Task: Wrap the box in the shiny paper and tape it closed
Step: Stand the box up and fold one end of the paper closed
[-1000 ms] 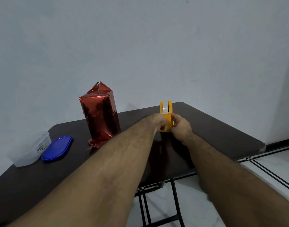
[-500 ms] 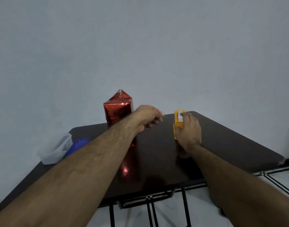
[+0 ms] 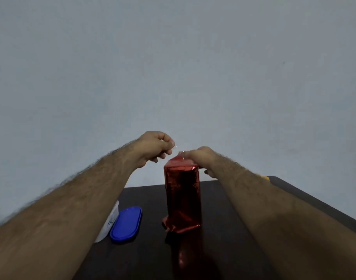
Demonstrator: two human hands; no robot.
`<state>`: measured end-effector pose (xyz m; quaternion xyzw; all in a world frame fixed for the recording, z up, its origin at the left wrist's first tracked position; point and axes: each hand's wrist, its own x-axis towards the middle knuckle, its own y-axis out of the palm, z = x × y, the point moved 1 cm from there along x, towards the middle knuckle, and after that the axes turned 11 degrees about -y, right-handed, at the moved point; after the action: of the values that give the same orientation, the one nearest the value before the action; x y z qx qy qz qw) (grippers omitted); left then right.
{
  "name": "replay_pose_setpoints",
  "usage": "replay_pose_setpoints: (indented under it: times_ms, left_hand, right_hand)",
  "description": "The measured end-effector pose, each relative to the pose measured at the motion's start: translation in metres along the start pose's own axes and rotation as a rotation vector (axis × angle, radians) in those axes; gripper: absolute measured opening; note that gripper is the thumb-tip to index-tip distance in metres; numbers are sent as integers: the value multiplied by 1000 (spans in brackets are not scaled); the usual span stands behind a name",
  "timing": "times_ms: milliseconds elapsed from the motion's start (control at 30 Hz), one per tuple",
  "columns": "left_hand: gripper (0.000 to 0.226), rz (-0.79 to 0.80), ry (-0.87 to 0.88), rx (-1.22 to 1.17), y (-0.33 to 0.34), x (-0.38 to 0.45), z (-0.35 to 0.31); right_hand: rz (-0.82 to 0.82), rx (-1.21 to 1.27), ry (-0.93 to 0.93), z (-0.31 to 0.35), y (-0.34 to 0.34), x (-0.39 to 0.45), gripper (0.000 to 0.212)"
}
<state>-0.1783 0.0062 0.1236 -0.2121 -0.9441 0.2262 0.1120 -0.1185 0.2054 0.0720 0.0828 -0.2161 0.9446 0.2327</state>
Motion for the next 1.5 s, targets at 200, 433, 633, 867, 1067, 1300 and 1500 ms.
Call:
replay_pose_setpoints:
  times_ms: [200,433,633,867,1067,1300,1500]
  left_hand:
    - [4,55,-23,141,-20,29,18]
    - [8,185,-13,283,-6,49,21]
    - [7,244,-37,381,6,57,14]
    - [2,251,-40,478,13,67,15]
    - [10,233,30,571,15,71,11]
    - [21,154,56,688,23,70,-3]
    - [73,115,-216,663,4,78,17]
  right_hand:
    - [-18,11,96,-8,7,20,80]
    - [-121,158,78,-25,19,30,45]
    - [-161,205,50,-35,23,37,44]
    - [-154,220,63,-39,22,40,59]
    - [-150,177,45,-35,24,38,55]
    - [-155,142,58,-36,21,35,51]
    - [-151,137,63,-33,19,33,49]
